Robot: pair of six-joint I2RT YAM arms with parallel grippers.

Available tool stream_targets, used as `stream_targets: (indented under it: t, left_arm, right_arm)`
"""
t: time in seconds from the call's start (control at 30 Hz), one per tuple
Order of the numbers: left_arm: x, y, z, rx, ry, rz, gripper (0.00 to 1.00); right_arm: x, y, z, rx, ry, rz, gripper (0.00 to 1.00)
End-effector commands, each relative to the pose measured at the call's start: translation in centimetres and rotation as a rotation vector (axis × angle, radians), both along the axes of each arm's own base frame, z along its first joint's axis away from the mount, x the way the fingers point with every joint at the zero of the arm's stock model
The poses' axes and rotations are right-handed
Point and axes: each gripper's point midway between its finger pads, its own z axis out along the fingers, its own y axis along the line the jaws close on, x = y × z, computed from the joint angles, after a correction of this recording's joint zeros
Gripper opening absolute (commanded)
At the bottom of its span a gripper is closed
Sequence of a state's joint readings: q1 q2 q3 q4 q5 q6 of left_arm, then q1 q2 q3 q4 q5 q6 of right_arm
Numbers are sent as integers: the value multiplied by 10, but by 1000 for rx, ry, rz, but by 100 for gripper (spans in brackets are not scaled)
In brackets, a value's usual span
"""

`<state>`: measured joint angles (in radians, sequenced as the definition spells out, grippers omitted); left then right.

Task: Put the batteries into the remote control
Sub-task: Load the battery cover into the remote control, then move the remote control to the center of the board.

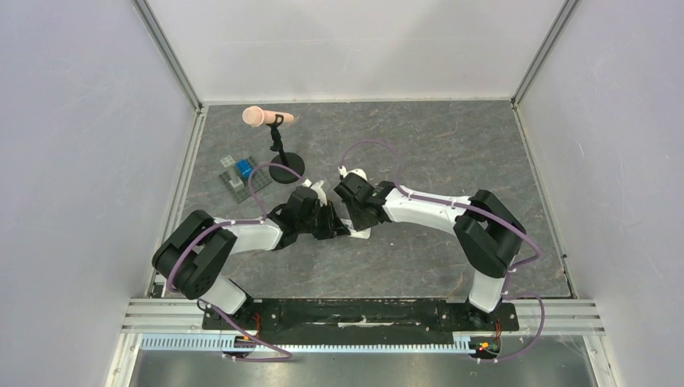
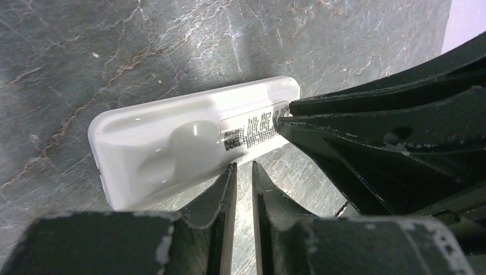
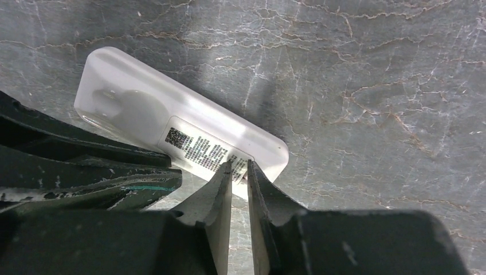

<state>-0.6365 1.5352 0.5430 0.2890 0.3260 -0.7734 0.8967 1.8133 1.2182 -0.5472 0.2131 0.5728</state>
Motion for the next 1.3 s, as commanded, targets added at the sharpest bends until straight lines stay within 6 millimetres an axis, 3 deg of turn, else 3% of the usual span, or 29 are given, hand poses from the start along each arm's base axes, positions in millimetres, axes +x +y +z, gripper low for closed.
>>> stream_targets:
  t: [0.0, 0.13, 0.23, 0.33, 0.43, 0.57, 0.67, 0.8, 0.93, 1.17, 1.27]
  left_arm:
    - [8, 12, -4, 68, -9, 58, 22]
    - [14, 13, 18, 48, -57, 77, 22]
    - [19, 17, 40, 41, -112, 106, 23]
    - [26, 30, 65, 51, -184, 167, 25]
    - [31, 52, 80, 86, -245, 268, 27]
    - [31, 89, 97, 127, -320, 422, 36]
    - [28, 115, 115, 141, -394, 521, 47]
    - [22, 145, 141, 137, -486, 625, 56]
    - [14, 157, 159, 118, -537, 655, 61]
    - [11, 154, 167, 79, -560, 632, 69]
    - [12, 151, 168, 89, -568, 607, 72]
  right_arm:
    - [-2, -13, -15, -101, -7, 15, 18]
    - [5, -5, 8, -33, -53, -6, 19]
    - [13, 7, 40, 83, -105, -17, 25]
    - [22, 15, 70, 192, -163, -5, 34]
    - [24, 21, 78, 213, -195, 109, 47]
    - [14, 30, 60, 156, -161, 375, 67]
    - [10, 32, 40, 109, -135, 509, 76]
    - [16, 34, 27, 69, -154, 579, 82]
    - [14, 39, 16, 58, -139, 645, 85]
    - [6, 40, -13, -28, -87, 707, 83]
    - [14, 35, -16, -72, -103, 636, 65]
